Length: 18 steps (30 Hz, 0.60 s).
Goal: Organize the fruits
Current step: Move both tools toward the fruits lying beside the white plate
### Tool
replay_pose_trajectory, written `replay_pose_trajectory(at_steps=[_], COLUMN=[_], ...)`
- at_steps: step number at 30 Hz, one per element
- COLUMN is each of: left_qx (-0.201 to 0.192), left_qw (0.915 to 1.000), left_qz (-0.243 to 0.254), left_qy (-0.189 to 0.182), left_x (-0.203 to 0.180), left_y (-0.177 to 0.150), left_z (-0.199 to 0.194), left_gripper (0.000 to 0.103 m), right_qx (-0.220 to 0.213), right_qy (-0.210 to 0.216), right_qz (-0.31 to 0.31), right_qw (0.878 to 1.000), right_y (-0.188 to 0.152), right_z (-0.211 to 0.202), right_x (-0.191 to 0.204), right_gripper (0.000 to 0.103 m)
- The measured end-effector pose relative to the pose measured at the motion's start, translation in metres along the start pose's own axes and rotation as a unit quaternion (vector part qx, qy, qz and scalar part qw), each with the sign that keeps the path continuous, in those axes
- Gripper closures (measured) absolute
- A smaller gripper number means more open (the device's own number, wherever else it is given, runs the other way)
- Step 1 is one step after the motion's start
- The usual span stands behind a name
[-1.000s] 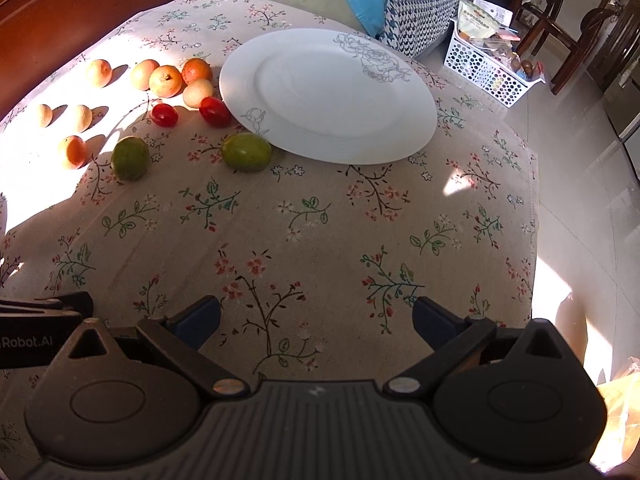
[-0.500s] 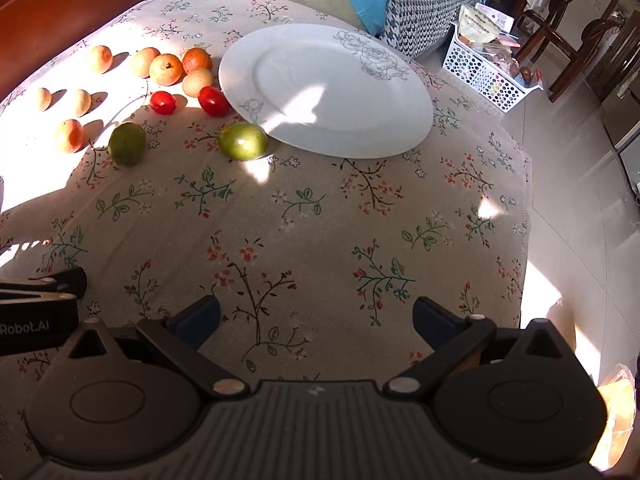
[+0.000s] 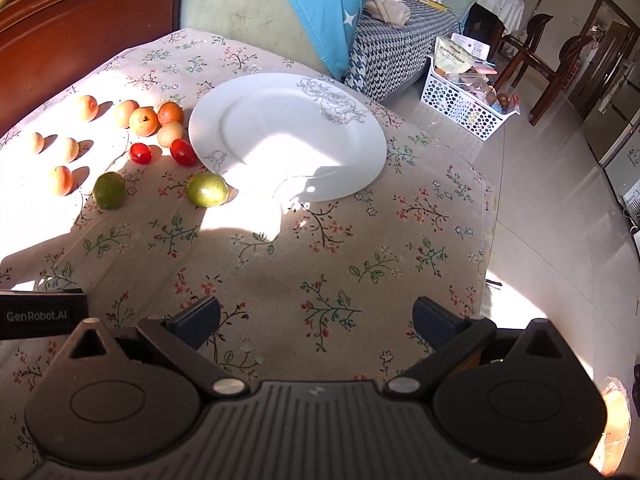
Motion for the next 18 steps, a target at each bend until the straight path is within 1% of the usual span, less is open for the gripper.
replay_pose_trajectory(at_steps=[2,4,7,8,10,11,14,15,16,18], left_qx=[0.003,0.009,0.035,0.038,0.026,0.015,-0.003,-0.011,-0.02,-0.038], left_qw=[0.9999,0.9999,0.9993,0.9992,0.9991,0.9991,0.9994,0.9993,0.9992,0.9989], left_qz=[-0.009,-0.009,-0.009,-0.013,-0.033,-0.038,-0.034,-0.036,-0.035,-0.028], left_qy=[0.005,0.005,0.003,0.004,0.003,-0.005,-0.009,-0.009,-0.008,-0.001], left_x=[-0.002,-0.003,-0.002,-0.001,0.005,0.006,0.005,0.005,0.005,0.003], left_y=[0.0,0.001,0.004,0.005,0.009,0.013,0.027,0.033,0.038,0.052], left_z=[0.0,0.0,0.0,0.0,-0.007,-0.011,-0.019,-0.021,-0.022,-0.02], left_gripper=[0.0,0.0,0.0,0.0,0.0,0.0,0.0,0.0,0.0,0.0], right_qx=[-0.008,-0.005,-0.002,-0.003,-0.012,-0.019,-0.034,-0.04,-0.042,-0.04], right_qy=[0.015,0.036,0.061,0.067,0.077,0.079,0.07,0.056,0.053,0.064], right_qz=[0.0,0.0,-0.003,-0.007,-0.017,-0.027,-0.071,-0.079,-0.08,-0.079], right_qw=[1.0,0.999,0.998,0.998,0.997,0.996,0.994,0.995,0.994,0.994], right_y=[0.004,0.007,0.011,0.014,0.022,0.028,0.044,0.051,0.056,0.067], right_z=[0.001,0.004,0.008,0.009,0.011,0.012,0.018,0.021,0.023,0.028], right_x=[-0.001,-0.001,0.002,0.005,0.008,0.011,0.019,0.02,0.022,0.027], right_gripper=[0.001,0.001,0.001,0.001,0.001,0.001,0.001,0.001,0.001,0.001])
Point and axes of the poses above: each gripper's, at about its wrist camera, not at the fingertips, and z roughly the way its jaws point, x to its left, y to its top, the point moved 6 cm from there along z, roughly the way its jaws point, and after that the axes turned 3 degrees about -z, right-handed, at the moved point
